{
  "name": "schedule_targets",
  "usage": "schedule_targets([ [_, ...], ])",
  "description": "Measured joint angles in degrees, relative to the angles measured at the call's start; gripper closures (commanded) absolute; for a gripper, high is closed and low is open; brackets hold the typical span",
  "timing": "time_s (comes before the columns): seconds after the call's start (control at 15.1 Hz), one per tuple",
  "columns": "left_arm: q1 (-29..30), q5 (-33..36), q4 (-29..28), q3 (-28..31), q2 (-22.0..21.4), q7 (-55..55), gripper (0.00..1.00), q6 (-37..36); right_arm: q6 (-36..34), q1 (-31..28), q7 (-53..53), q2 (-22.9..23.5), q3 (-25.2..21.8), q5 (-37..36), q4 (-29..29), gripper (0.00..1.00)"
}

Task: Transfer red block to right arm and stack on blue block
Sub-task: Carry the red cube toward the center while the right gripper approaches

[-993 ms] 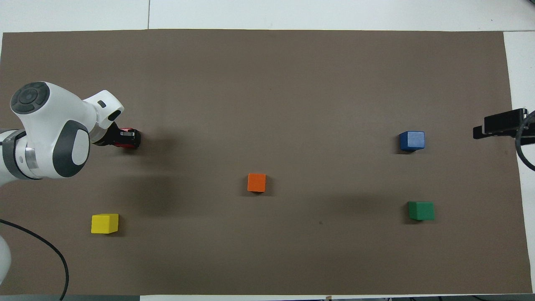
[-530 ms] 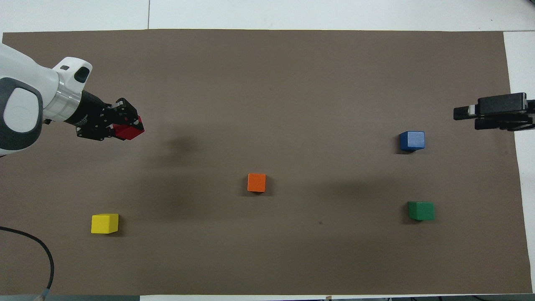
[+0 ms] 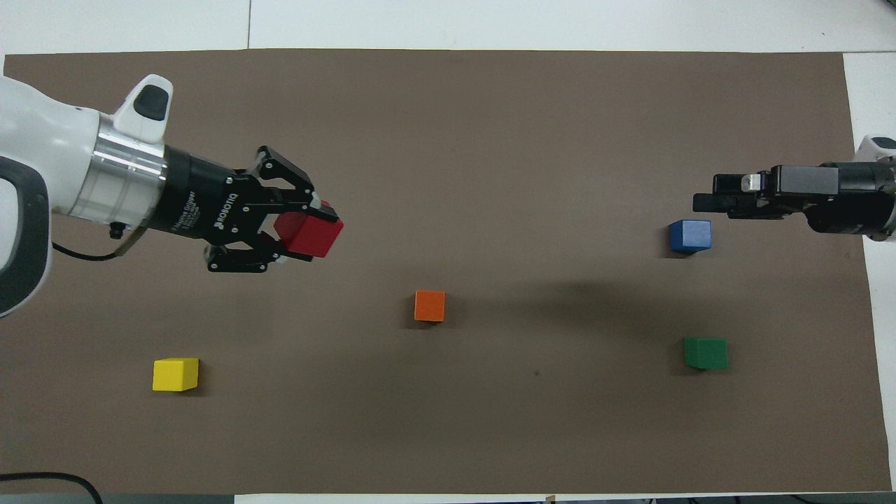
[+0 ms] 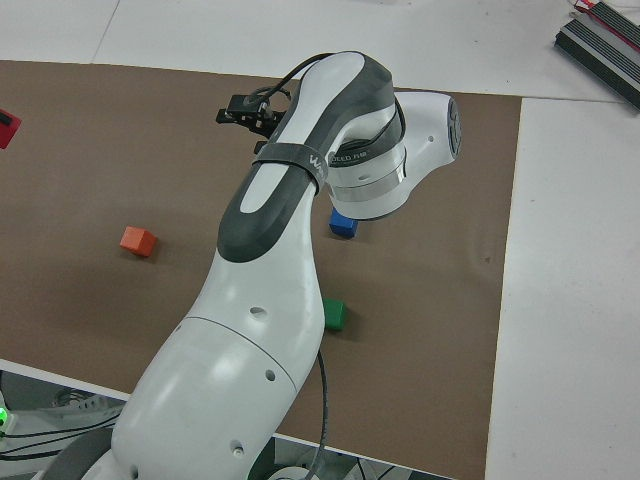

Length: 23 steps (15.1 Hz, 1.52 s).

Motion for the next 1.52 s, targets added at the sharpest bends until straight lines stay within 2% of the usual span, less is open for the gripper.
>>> schedule_targets([
  [0.2,-3.54,-8.46,-0.27,-0.55,-2.01,-5.24,1.0,3.51,-8.4,0.45,-6.1,3.56,0.27,9.89,-3.59,0.0],
  [0.33,-4.74,-14.83,-1.01,-0.59,-2.32,-5.84,1.0,6.71,-16.35,0.95,-10.17,8.59,0.35,14.84,-4.45,0.0],
  [0.46,-7.15,-18.18,-2.14,-0.61,-2.36,-7.25,1.0,12.21,-22.8,2.26,-12.82,13.17,0.4,18.53,-4.52,0.0],
  [0.6,-13.29,-18.72,-4.33,-0.66,-2.43,-12.58,1.0,23.84,-26.84,4.85,-15.5,16.05,0.42,21.73,-4.55,0.0],
  [0.73,-20.62,-18.83,-7.63,-0.94,-2.66,-18.07,1.0,37.33,-28.13,7.53,-17.5,17.31,0.47,23.11,-4.55,0.0],
  [0.79,-23.01,-19.04,-9.04,-1.03,-2.81,-20.59,1.0,41.38,-28.24,8.38,-17.74,17.42,0.5,23.3,-4.55,0.0],
  [0.93,-24.09,-19.15,-10.26,-0.96,-3.01,-24.56,1.0,43.67,-28.28,9.37,-17.74,17.4,0.56,23.46,-4.58,0.0],
  [1.26,-24.33,-19.16,-10.64,-0.19,-2.97,-31.93,1.0,43.7,-28.26,10.15,-17.74,17.4,0.57,23.78,-4.87,0.0],
  [1.52,-28.09,-19.16,-11.2,-0.46,-1.4,-34.61,1.0,46.47,-27.68,11.21,-17.74,17.4,0.57,23.89,-5.33,0.0],
])
